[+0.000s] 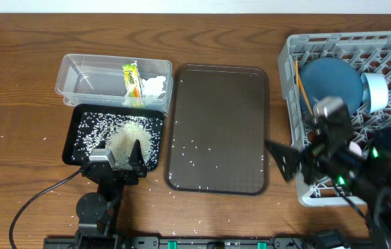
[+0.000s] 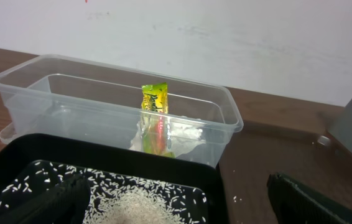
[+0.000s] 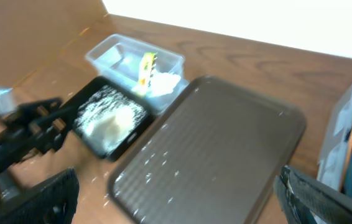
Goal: Sort waste into correct bins and load items into the dishwasher rack
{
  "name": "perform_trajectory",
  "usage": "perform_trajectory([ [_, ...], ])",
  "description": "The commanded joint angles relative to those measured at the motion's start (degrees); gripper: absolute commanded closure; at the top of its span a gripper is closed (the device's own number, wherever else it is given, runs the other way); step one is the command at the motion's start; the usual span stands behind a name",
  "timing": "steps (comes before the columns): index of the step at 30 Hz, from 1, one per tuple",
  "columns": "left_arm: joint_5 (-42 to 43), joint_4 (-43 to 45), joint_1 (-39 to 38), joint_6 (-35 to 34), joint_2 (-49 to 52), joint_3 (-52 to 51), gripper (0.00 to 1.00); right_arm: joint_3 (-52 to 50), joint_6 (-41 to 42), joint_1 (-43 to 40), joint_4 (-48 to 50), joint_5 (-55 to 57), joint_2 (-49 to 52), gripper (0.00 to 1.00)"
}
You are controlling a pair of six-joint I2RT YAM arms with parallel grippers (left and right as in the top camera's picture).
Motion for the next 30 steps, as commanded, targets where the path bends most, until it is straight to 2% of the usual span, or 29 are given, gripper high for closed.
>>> perform_trajectory([
  [1,0.76,-0.92,0.24,0.74,-0.39,-1.49,0.06,0.15,-0.94,0.46,-3.1,-2.03,-2.69,0.01],
  [9,0.76,-0.92,0.24,0.74,-0.39,-1.49,0.07,0.13,-2.95,0.46,-11.72,13.55,-8.41,0.01],
  [12,0.76,-0.92,0.24,0.74,-0.39,-1.49,0.07,-0.81,-2.97,-0.15,-10.08,20.72,-10.45,0.01],
  [15,0.76,-0.92,0.24,0.74,-0.39,-1.49,0.07,-3.87,-3.43,-2.99,-5.84,22.82,-13.75,0.01],
  [22,0.76,-0.92,0.24,0.74,-0.39,-1.49,0.06,-21.22,-3.54,-10.8,7.58,20.59,-25.68,0.01],
  [30,0.76,-0.92,0.24,0.74,-0.39,-1.49,0.06,-42.34,-3.56,-12.79,18.82,20.65,-37.55,0.01],
])
